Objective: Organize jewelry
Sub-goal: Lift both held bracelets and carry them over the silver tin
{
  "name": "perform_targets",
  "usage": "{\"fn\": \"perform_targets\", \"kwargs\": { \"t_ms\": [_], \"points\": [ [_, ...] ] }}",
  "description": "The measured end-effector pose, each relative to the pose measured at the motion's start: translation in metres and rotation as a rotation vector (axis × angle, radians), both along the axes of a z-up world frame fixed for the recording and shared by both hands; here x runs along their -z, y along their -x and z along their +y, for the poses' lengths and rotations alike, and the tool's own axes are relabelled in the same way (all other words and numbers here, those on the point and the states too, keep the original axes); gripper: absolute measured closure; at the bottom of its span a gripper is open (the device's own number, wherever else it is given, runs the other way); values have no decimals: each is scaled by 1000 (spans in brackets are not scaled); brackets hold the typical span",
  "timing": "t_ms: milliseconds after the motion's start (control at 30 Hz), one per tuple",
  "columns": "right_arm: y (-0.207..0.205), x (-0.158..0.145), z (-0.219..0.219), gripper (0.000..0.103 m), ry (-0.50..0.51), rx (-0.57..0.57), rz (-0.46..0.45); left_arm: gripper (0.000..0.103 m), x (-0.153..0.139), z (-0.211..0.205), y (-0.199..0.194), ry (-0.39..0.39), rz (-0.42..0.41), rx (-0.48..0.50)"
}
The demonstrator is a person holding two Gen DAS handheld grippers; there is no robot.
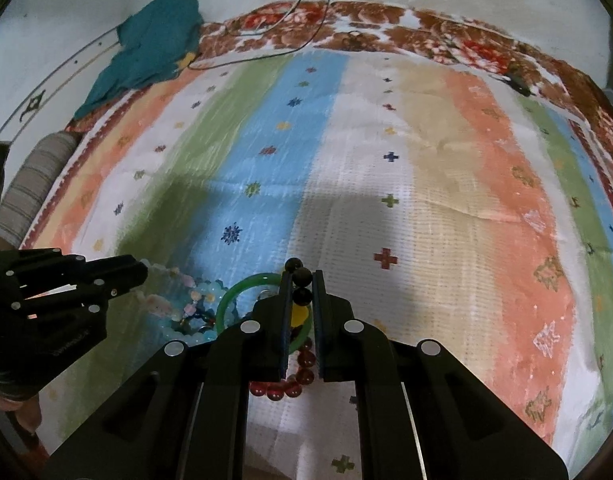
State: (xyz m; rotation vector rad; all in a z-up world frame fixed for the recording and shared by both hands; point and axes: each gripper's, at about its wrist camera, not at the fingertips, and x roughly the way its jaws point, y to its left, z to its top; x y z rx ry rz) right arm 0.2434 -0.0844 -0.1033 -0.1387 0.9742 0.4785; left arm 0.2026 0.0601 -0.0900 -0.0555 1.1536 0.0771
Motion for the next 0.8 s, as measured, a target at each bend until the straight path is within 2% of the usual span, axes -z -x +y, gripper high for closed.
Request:
{"fn": "perform_targets", "kwargs": {
  "t_ms": [333, 800],
  "points": [
    [16, -29, -20, 92, -22, 64, -76, 92, -17, -8, 7, -8, -41, 15],
    [40, -44, -45, 93, -38, 95, -115, 92, -44, -16, 30, 25, -111, 18]
  ]
}}
